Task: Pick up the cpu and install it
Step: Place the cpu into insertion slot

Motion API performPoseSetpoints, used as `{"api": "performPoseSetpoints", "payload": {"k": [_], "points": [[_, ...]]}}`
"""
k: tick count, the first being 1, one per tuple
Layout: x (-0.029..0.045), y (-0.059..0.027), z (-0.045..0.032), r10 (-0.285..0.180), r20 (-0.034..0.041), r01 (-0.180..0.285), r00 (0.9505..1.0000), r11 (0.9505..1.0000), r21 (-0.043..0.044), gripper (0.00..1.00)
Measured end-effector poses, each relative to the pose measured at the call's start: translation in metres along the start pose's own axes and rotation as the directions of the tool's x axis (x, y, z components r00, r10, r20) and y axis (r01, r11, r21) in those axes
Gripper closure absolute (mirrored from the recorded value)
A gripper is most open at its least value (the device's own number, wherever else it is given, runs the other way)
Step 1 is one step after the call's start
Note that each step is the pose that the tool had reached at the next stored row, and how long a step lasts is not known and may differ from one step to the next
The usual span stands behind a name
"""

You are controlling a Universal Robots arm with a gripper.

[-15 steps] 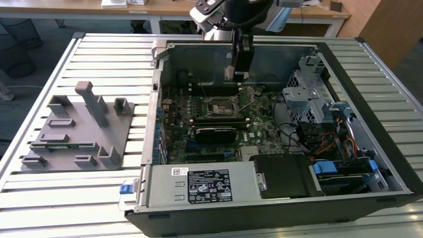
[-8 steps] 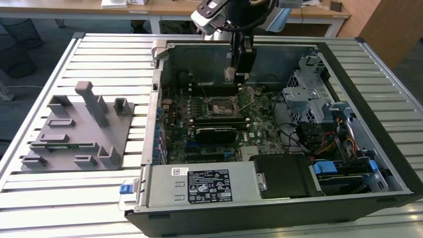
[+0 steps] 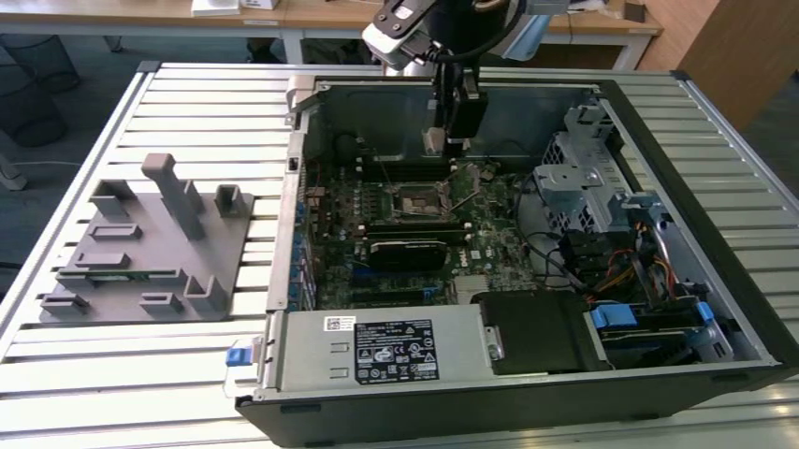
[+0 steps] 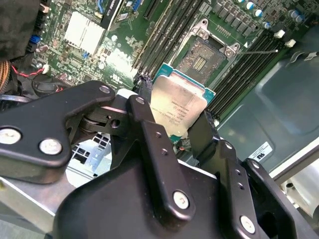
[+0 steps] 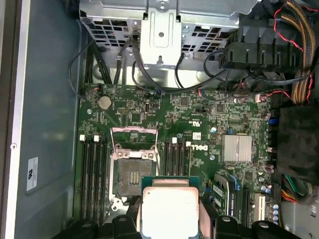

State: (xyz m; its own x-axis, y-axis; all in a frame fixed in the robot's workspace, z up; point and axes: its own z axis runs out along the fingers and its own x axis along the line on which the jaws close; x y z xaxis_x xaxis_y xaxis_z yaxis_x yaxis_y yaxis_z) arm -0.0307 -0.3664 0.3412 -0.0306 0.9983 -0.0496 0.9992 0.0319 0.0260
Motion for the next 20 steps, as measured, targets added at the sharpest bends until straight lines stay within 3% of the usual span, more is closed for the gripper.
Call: {"api": "performPoseSetpoints", "payload": {"k": [4, 9, 20], "points": [[0.0000, -0.0003, 0.0006, -0.010, -0.0003, 0.010, 1.0000, 1.0000, -0.0005, 0.46], [0.0001, -0.0003, 0.0025, -0.081, -0.0017, 0.081, 0.9967, 0.9967, -0.0039, 0.46], [0.0003, -0.0005, 0.0066, -0.082, -0.0020, 0.082, 0.9966, 0.9966, -0.0041, 0.46]]}}
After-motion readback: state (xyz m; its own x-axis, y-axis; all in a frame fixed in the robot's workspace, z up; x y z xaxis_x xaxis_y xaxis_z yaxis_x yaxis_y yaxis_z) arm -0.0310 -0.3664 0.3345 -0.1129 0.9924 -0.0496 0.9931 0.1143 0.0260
